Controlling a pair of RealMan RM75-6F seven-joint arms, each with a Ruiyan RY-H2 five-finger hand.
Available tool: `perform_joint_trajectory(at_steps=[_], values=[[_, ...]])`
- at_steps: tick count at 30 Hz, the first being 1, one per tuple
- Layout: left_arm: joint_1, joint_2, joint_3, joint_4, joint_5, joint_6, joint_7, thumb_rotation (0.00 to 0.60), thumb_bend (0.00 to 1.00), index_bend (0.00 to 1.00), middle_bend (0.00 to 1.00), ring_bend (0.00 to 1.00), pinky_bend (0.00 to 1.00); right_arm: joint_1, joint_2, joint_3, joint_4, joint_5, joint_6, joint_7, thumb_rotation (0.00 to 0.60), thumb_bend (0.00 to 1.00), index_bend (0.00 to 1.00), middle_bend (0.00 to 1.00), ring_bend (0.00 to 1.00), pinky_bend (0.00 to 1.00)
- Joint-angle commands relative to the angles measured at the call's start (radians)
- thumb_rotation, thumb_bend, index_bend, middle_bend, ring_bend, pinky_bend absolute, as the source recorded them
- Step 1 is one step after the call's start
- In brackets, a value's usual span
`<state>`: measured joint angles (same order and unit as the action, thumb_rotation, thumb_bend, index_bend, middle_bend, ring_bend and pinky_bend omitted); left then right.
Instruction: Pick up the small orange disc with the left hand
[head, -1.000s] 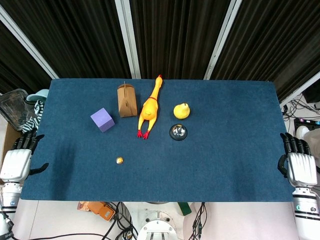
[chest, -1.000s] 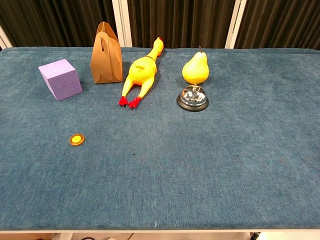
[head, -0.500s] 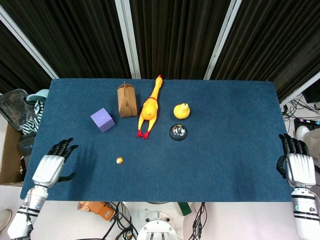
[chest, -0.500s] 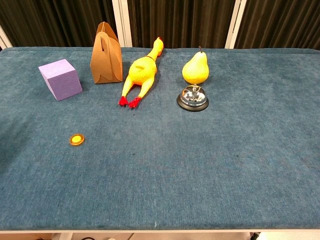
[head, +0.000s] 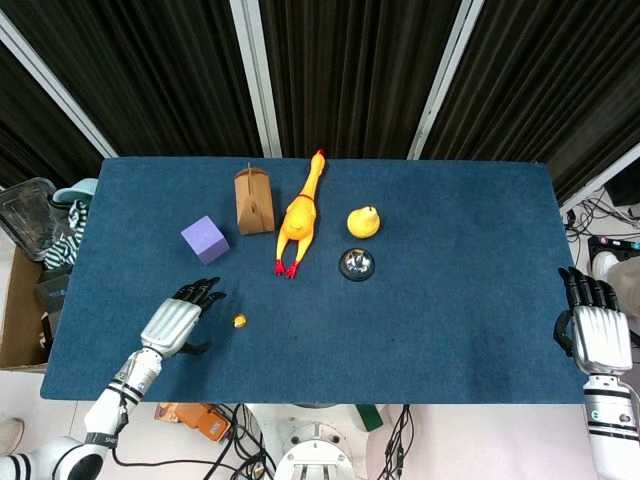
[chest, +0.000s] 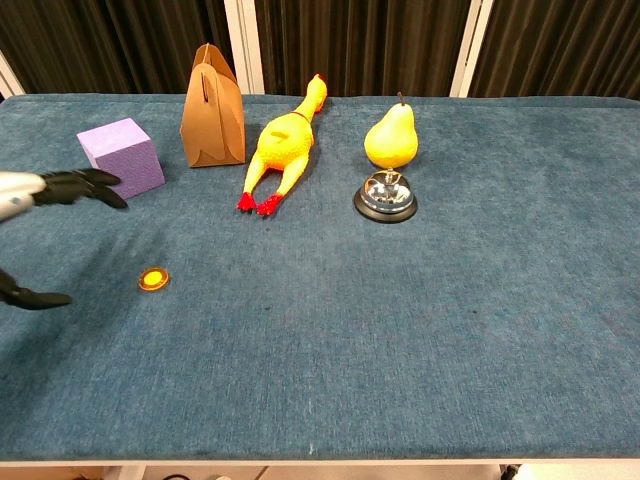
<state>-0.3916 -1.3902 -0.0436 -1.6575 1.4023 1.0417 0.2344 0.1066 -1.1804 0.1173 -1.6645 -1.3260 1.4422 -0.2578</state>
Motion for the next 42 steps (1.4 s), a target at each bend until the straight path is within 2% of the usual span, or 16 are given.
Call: perform_joint_trajectory(at_steps=[1,10,16,25,32,42], values=[[-0.025,-0.026,-0.008,0.021,-0.033,-0.032,0.021,0.600,0.17,0.22,0.00,0.00,0.13,0.000,0.000,0.000,0.000,0.000,-0.001,0.001,0.600,0.92,0.15,0.15,0.17,0.15],[-0.055,-0.057,-0.019,0.066,-0.084,-0.055,0.025,0.600,0.18,0.26,0.00,0.00,0.13,0.002,-0.001,0.000,0.002,0.001,-0.003,0.002,0.600,0.92,0.15,0.15,0.17,0.15],[-0.066,-0.064,-0.008,0.071,-0.094,-0.064,0.024,0.600,0.18,0.30,0.00,0.00,0.13,0.002,-0.002,0.001,0.003,0.002,-0.003,0.000,0.600,0.92,0.15,0.15,0.17,0.15],[-0.100,-0.061,0.010,0.031,-0.099,-0.083,0.111,0.600,0.19,0.30,0.00,0.00,0.13,0.003,-0.003,0.000,0.003,0.002,-0.005,-0.001,0.600,0.92,0.15,0.15,0.17,0.15],[-0.136,-0.087,0.005,0.037,-0.149,-0.111,0.186,0.600,0.19,0.31,0.00,0.00,0.13,0.004,-0.003,0.000,0.005,0.002,-0.006,0.000,0.600,0.92,0.15,0.15,0.17,0.15],[-0.170,-0.100,-0.001,0.043,-0.198,-0.124,0.221,0.600,0.19,0.38,0.00,0.00,0.13,0.006,-0.003,-0.001,0.007,0.001,-0.009,0.001,0.600,0.92,0.15,0.15,0.17,0.15]])
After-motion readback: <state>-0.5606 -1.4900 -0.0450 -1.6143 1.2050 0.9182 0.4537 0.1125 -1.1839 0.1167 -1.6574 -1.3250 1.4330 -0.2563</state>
